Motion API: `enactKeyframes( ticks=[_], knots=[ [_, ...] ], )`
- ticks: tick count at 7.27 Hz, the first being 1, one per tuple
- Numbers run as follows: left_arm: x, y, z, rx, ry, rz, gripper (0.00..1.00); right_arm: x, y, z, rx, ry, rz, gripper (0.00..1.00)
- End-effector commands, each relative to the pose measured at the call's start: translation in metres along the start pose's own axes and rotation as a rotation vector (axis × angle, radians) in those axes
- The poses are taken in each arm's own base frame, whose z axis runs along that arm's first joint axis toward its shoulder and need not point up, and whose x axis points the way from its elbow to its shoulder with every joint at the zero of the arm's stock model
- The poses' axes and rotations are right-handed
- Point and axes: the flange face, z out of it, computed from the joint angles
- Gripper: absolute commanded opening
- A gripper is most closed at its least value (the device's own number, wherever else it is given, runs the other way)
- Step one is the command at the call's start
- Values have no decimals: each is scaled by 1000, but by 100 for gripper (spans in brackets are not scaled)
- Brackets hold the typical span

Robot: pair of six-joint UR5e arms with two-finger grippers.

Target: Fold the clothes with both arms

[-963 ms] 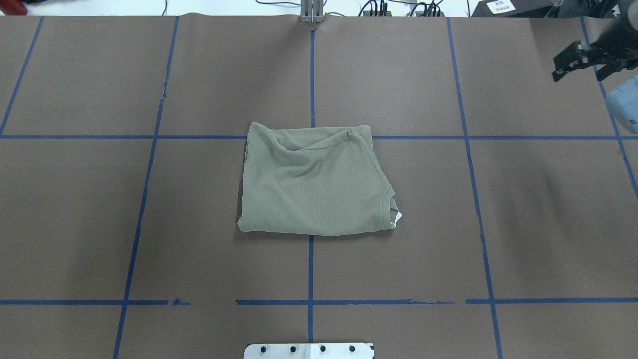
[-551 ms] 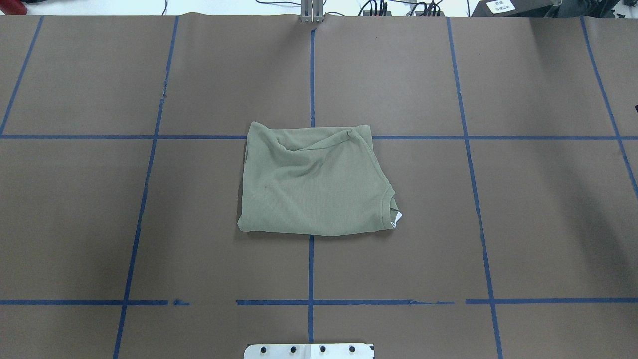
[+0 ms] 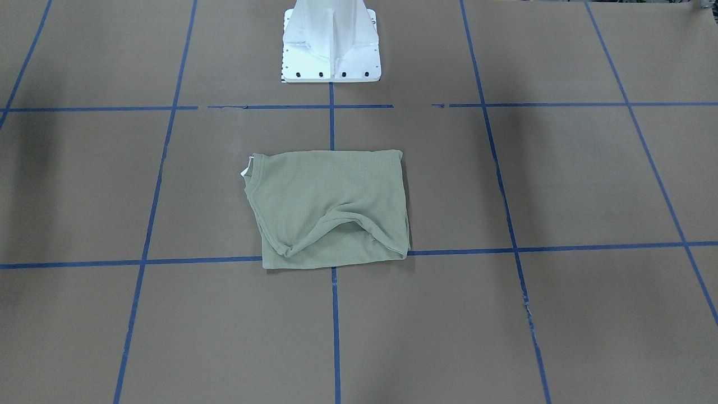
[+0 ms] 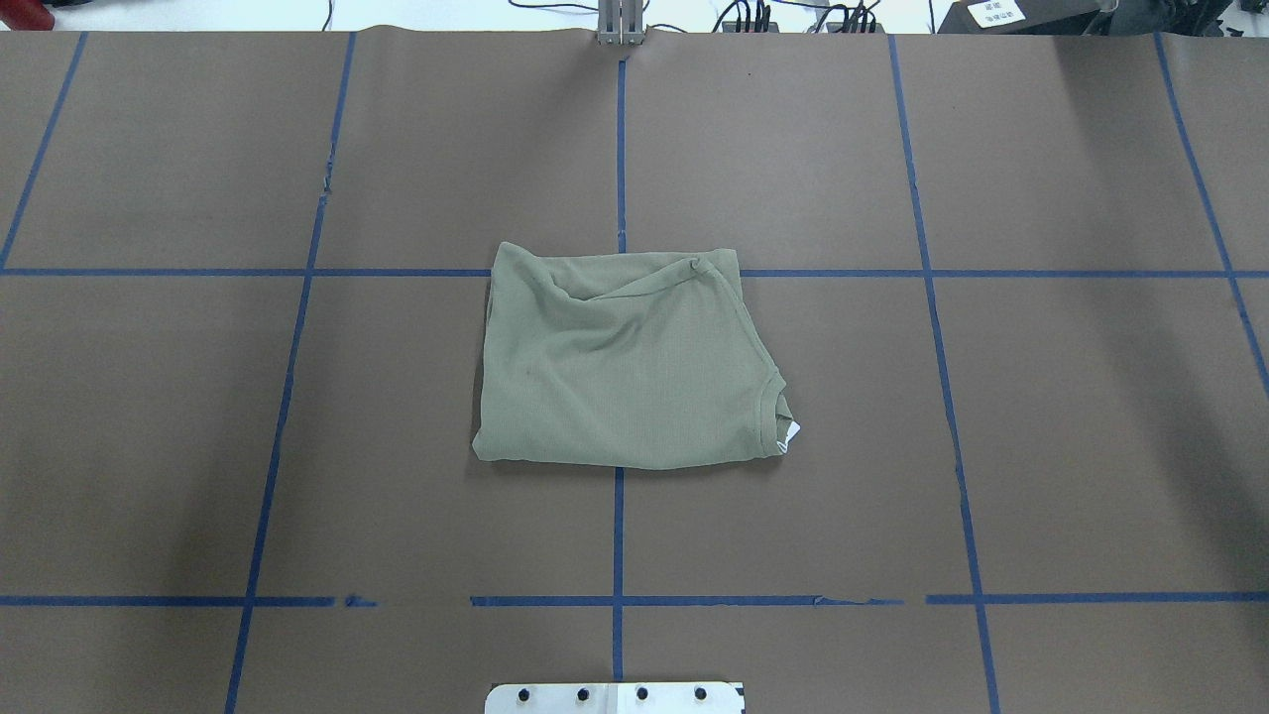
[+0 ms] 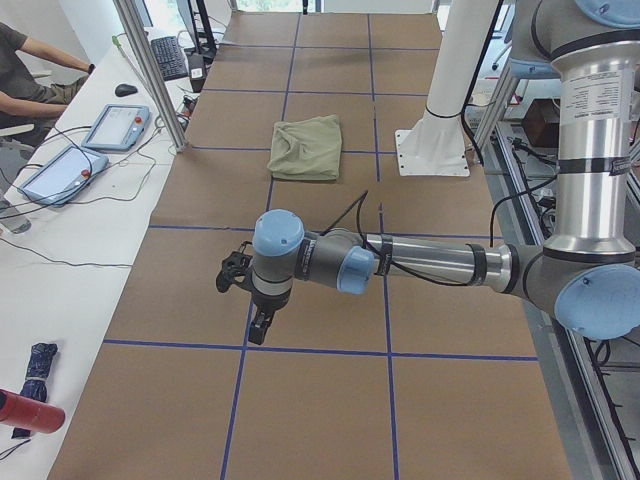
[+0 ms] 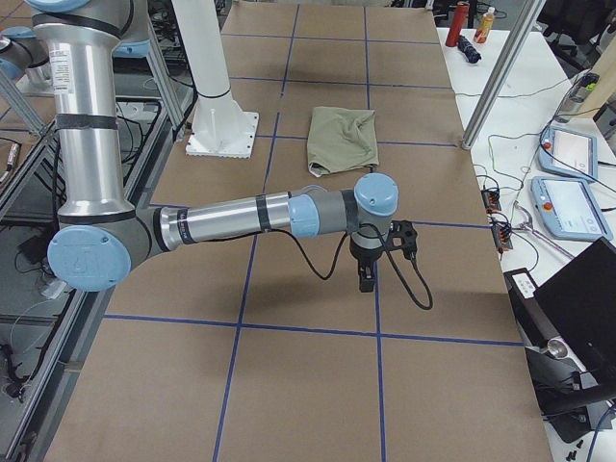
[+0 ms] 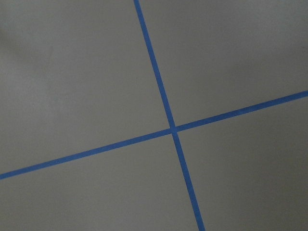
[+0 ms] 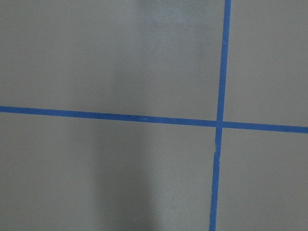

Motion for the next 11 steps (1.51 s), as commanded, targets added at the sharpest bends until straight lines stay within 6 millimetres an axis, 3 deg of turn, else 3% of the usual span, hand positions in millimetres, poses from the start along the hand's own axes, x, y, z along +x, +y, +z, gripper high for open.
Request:
enactKeyframes(
  ticks=[1,5,7,11],
  knots=[
    [-4,4,5,-40,3,-35,100,27,19,-3,-11,-13,64,100],
    [-3,4,4,-39,2,-34,100,73,66,15,-44,3,59,100],
    [-2,4,4,-39,2,-34,100,83,68,20,-54,7,72,100],
    [-3,4,4,-40,4,-37,100,82,66,19,-50,7,78,100]
  ],
)
